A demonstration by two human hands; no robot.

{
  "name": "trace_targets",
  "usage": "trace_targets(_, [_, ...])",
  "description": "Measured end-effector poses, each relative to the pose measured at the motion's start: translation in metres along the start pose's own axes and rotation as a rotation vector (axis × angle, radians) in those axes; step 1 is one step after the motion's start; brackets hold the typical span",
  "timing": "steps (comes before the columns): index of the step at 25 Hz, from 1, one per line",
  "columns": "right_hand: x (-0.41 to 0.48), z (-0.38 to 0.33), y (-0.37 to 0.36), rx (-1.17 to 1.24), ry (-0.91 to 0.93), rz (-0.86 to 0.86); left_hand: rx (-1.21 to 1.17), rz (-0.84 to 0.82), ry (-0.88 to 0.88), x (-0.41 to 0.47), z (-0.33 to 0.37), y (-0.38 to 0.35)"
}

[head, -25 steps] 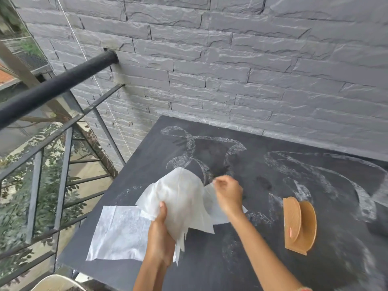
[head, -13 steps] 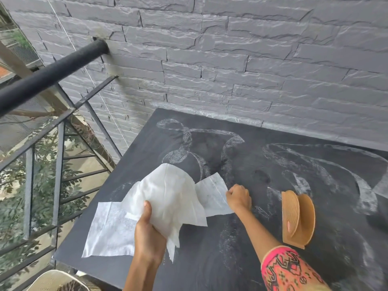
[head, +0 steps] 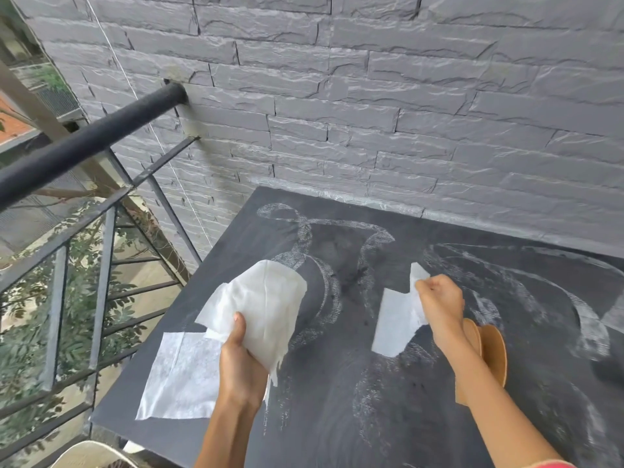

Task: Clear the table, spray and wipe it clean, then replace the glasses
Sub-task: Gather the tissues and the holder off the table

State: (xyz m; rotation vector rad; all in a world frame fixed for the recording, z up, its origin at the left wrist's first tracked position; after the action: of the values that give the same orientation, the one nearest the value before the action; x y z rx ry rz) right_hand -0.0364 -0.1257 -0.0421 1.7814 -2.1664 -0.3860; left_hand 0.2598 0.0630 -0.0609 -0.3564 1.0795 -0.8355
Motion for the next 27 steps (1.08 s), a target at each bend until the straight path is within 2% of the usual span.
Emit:
trace_targets(5, [-0.036, -0.091, -0.023, 0.028, 0.216, -0.032, 0.045, -0.06, 0.06, 0.003, -0.023, -0.019])
trace_targets(10, [-0.094, -0.153, -0.099, 0.1, 0.354, -0.263, 0.125, -0.123, 0.103, -0.001, -0.045, -0.038])
trace_targets(16, [-0.145, -0.161, -0.166, 0.215, 0.217, -0.655, 0.106, -0.183, 0.027, -0.012, -0.037, -0.036])
trace_targets(20, [-0.156, -0.163, -0.183, 0.128, 0.263, -0.817, 0.19, -0.082, 0.117, -0.015, -0.045, -0.016])
trace_targets(22, [-0.158, -0.167, -0.185, 0.176, 0.303, -0.8, 0.143, -0.062, 0.139, -0.019, -0.043, -0.005])
trace_targets(24, [-0.151, -0.165, -0.181, 0.251, 0.339, -0.686, 0.066, -0.057, 0.106, -0.025, -0.03, 0.006])
trace_targets(27, [-0.135, -0.141, -0.173, 0.171, 0.443, -0.465, -0.012, -0.03, 0.039, -0.034, -0.004, 0.033])
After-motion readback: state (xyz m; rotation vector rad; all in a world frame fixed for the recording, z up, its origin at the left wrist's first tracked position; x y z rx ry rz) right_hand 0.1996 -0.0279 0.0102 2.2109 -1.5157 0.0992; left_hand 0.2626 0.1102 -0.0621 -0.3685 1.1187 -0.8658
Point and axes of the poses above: each hand's wrist, its own x-axis towards the middle knuckle, its own y-axis out of the back of the hand, z = x × y, the point moved 9 cm from there along x, towards the middle knuckle, and after that the axes turned 14 degrees about y, right-handed, at the moved point
